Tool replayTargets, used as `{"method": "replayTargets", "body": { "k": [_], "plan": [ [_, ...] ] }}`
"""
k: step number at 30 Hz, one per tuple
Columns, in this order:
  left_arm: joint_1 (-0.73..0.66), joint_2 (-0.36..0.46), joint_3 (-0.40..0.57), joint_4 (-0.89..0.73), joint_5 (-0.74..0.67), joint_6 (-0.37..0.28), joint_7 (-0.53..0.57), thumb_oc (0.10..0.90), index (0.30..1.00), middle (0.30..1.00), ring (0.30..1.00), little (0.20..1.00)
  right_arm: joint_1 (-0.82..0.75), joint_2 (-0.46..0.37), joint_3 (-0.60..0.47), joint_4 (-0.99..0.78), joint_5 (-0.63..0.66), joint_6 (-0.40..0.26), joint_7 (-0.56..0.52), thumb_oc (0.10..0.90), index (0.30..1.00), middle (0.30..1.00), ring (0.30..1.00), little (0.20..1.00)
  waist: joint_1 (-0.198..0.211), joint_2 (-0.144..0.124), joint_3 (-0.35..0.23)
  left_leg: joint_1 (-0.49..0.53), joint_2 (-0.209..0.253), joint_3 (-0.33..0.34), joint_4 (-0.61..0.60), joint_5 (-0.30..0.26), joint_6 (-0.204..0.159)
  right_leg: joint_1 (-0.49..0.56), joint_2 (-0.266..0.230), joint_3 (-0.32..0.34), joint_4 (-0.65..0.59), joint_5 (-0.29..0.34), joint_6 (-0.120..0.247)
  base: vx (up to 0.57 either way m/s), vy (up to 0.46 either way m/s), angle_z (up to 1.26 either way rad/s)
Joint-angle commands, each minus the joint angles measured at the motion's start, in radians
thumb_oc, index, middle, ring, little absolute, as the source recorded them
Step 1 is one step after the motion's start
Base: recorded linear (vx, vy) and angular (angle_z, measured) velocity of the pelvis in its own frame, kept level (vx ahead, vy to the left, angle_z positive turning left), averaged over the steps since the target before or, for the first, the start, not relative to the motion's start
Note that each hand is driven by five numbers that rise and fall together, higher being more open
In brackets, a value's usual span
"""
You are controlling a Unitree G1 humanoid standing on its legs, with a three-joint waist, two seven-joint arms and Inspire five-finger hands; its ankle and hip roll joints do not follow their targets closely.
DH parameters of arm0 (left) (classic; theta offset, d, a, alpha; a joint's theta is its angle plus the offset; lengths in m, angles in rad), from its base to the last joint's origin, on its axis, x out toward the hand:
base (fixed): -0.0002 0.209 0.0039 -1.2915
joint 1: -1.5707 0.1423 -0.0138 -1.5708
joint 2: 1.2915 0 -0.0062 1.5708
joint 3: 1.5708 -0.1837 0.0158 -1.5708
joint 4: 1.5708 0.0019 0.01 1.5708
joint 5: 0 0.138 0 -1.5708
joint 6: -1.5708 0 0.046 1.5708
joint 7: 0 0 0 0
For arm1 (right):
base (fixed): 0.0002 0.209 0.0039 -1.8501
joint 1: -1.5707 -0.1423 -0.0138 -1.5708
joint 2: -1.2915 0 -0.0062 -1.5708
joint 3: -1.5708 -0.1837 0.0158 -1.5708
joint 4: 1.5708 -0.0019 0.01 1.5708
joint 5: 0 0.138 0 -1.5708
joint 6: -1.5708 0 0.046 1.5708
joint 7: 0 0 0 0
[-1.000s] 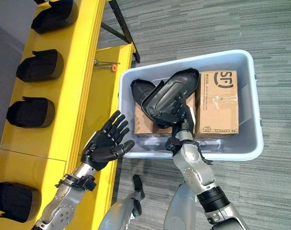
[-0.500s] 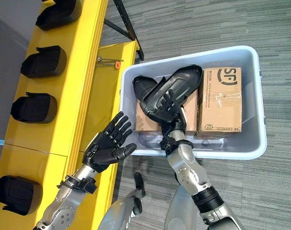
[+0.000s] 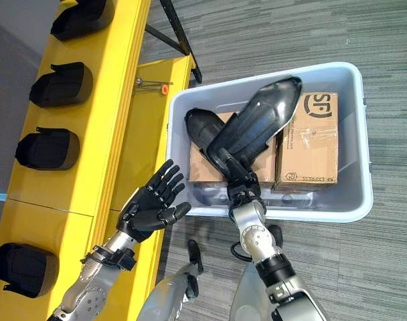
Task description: Move parts from the plastic box to the shelf.
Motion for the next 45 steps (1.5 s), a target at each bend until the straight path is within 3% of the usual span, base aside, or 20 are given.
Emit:
{"method": "replayTargets", "body": {
  "k": [1, 7, 9, 16, 21, 26, 31, 39, 45],
  "plan": [
    [-0.071, -0.002, -0.015, -0.156, -0.009, -0.083, -0.01, 0.9, 1.0, 1.0, 1.0, 1.0, -0.14, 0.059, -0.068, -0.016, 0.056, -0.033, -0.064, 0.9, 1.0, 1.0, 1.0, 1.0, 0.026, 0.053, 0.06, 0.011, 0.005, -0.028, 0.055, -0.127, 0.053, 0.121, 0.011, -0.076, -0.037, -0.103, -0.087, 0.03, -0.02, 0.03],
    [-0.085, 0.001, -0.035, -0.173, -0.008, -0.065, 0.011, 0.9, 1.0, 1.0, 1.0, 1.0, -0.183, 0.049, -0.123, 0.048, -0.004, -0.054, -0.126, 0.9, 1.0, 1.0, 1.0, 1.0, 0.03, 0.053, 0.06, 0.023, 0.007, -0.032, 0.056, -0.132, 0.053, 0.14, 0.011, -0.078, -0.048, -0.102, -0.087, 0.03, -0.019, 0.02],
    [-0.088, 0.003, -0.039, -0.188, -0.01, -0.052, 0.017, 0.9, 1.0, 1.0, 1.0, 1.0, -0.199, 0.025, -0.154, 0.054, -0.095, -0.01, -0.162, 0.9, 1.0, 1.0, 1.0, 1.0, 0.031, 0.05, 0.06, 0.029, 0.007, -0.037, 0.055, -0.133, 0.052, 0.149, 0.011, -0.08, -0.054, -0.101, -0.086, 0.04, -0.021, 0.01],
    [-0.094, 0.012, -0.05, -0.225, -0.002, -0.035, 0.049, 0.9, 1.0, 1.0, 1.0, 1.0, -0.19, -0.032, -0.189, 0.038, -0.292, 0.041, -0.175, 0.9, 1.0, 1.0, 1.0, 1.0, 0.025, 0.039, 0.06, 0.025, 0.01, -0.04, 0.058, -0.136, 0.051, 0.149, 0.017, -0.079, -0.057, -0.101, -0.083, 0.0, -0.003, 0.0],
    [-0.088, 0.021, -0.044, -0.248, -0.005, -0.023, 0.066, 0.9, 1.0, 1.0, 1.0, 1.0, -0.171, -0.087, -0.231, -0.002, -0.363, 0.069, -0.19, 0.9, 1.0, 1.0, 1.0, 1.0, 0.015, 0.027, 0.06, 0.027, 0.014, -0.038, 0.061, -0.139, 0.05, 0.153, 0.022, -0.078, -0.058, -0.1, -0.08, 0.0, 0.0, 0.0],
    [-0.085, 0.031, -0.04, -0.268, -0.01, -0.014, 0.082, 0.9, 1.0, 1.0, 1.0, 1.0, -0.173, -0.157, -0.293, -0.035, -0.453, 0.133, -0.202, 0.9, 1.0, 1.0, 1.0, 1.0, 0.004, 0.014, 0.06, 0.035, 0.021, -0.036, 0.061, -0.142, 0.047, 0.163, 0.027, -0.078, -0.064, -0.101, -0.078, 0.0, 0.0, 0.0],
    [-0.091, 0.037, -0.041, -0.287, -0.008, -0.011, 0.108, 0.9, 1.0, 1.0, 1.0, 1.0, -0.189, -0.215, -0.329, -0.058, -0.524, 0.247, -0.197, 0.9, 1.0, 1.0, 1.0, 1.0, -0.006, 0.003, 0.06, 0.042, 0.026, -0.031, 0.059, -0.143, 0.043, 0.17, 0.034, -0.081, -0.073, -0.099, -0.076, 0.0, -0.004, 0.02],
    [-0.082, 0.041, -0.027, -0.315, -0.003, 0.001, 0.123, 0.9, 1.0, 1.0, 1.0, 1.0, -0.175, -0.298, -0.359, -0.081, -0.596, 0.389, -0.118, 0.9, 1.0, 1.0, 1.0, 1.0, -0.023, -0.013, 0.06, 0.056, 0.031, -0.019, 0.06, -0.147, 0.04, 0.184, 0.043, -0.079, -0.083, -0.098, -0.077, 0.0, -0.001, -0.01],
    [-0.079, 0.045, -0.011, -0.32, -0.006, 0.001, 0.128, 0.9, 1.0, 1.0, 1.0, 1.0, -0.148, -0.321, -0.354, -0.122, -0.615, 0.421, -0.04, 0.9, 1.0, 1.0, 1.0, 1.0, -0.036, -0.026, 0.06, 0.064, 0.035, -0.011, 0.061, -0.151, 0.041, 0.188, 0.051, -0.072, -0.086, -0.097, -0.078, 0.0, -0.002, -0.01]
  ]
}}
